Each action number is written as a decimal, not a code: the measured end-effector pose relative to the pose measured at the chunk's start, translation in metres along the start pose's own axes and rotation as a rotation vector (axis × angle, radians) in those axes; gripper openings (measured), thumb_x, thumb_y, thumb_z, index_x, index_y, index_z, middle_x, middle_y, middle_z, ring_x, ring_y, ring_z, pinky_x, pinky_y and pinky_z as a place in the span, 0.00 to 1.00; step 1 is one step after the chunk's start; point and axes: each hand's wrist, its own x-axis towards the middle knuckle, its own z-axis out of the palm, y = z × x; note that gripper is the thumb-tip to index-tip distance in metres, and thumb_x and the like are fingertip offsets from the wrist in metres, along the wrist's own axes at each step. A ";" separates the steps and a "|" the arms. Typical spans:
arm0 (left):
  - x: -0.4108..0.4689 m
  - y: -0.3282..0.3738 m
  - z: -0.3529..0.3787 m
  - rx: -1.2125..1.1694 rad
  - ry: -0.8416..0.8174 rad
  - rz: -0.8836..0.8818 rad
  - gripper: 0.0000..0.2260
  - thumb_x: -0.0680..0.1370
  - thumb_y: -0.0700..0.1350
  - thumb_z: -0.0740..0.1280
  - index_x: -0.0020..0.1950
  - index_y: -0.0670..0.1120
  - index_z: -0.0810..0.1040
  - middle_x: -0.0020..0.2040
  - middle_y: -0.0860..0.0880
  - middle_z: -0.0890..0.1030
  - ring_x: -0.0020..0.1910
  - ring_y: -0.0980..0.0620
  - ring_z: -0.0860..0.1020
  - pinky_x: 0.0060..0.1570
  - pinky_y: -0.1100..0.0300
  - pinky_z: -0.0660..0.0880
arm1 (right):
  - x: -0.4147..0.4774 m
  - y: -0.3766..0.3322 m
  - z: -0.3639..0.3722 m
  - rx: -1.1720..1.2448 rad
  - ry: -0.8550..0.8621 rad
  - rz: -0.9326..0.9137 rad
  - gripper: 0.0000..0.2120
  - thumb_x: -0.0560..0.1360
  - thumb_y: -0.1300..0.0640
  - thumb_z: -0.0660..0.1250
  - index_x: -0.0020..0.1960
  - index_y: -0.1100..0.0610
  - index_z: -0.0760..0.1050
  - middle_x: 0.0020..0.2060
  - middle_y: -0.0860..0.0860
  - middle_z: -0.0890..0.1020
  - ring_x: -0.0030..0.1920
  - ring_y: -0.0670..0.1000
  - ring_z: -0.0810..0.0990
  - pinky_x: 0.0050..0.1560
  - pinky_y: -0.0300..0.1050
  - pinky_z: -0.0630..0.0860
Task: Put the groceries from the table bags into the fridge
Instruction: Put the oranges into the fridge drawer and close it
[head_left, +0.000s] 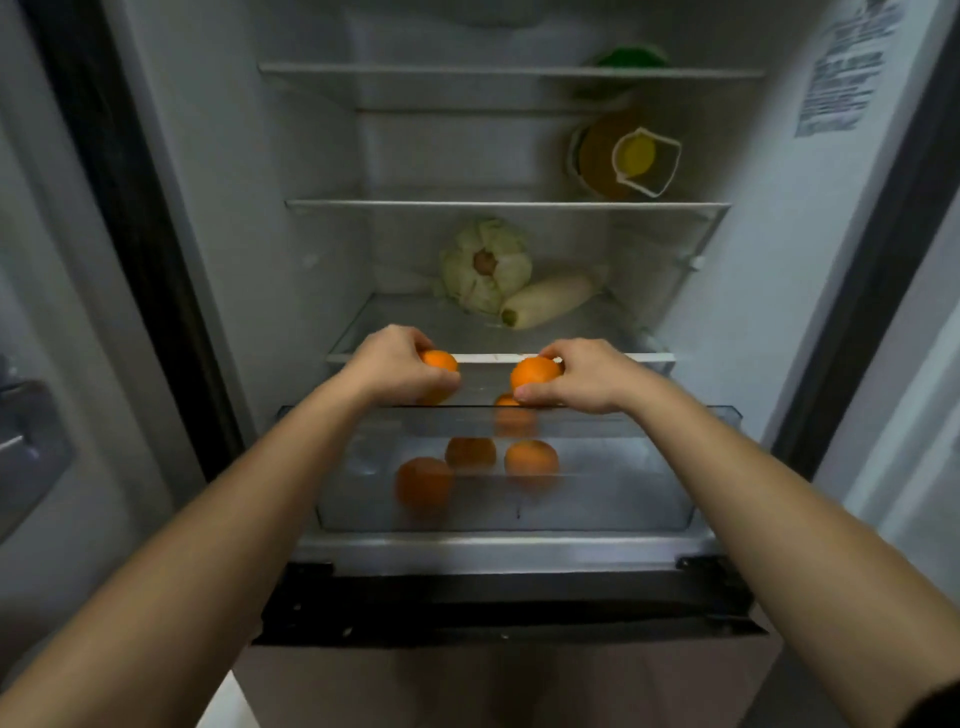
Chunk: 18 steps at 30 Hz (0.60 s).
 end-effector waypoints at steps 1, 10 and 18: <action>0.009 -0.001 0.001 0.007 -0.042 -0.027 0.21 0.68 0.53 0.77 0.59 0.46 0.81 0.53 0.45 0.81 0.51 0.46 0.80 0.49 0.54 0.80 | 0.006 0.005 0.000 -0.017 -0.041 0.009 0.34 0.67 0.32 0.73 0.65 0.51 0.76 0.59 0.52 0.81 0.57 0.55 0.79 0.57 0.52 0.78; 0.075 -0.018 0.042 0.445 -0.566 -0.114 0.11 0.71 0.50 0.75 0.50 0.47 0.84 0.48 0.49 0.85 0.45 0.49 0.84 0.49 0.53 0.82 | 0.046 0.030 0.007 -0.102 -0.317 0.154 0.17 0.72 0.50 0.71 0.56 0.60 0.79 0.48 0.58 0.84 0.47 0.57 0.85 0.46 0.53 0.84; 0.097 -0.032 0.067 0.518 -0.732 -0.097 0.15 0.74 0.51 0.73 0.58 0.47 0.82 0.55 0.48 0.84 0.49 0.48 0.84 0.53 0.50 0.81 | 0.066 0.035 0.032 -0.250 -0.534 0.193 0.14 0.68 0.53 0.77 0.49 0.60 0.84 0.41 0.55 0.86 0.36 0.54 0.83 0.40 0.43 0.78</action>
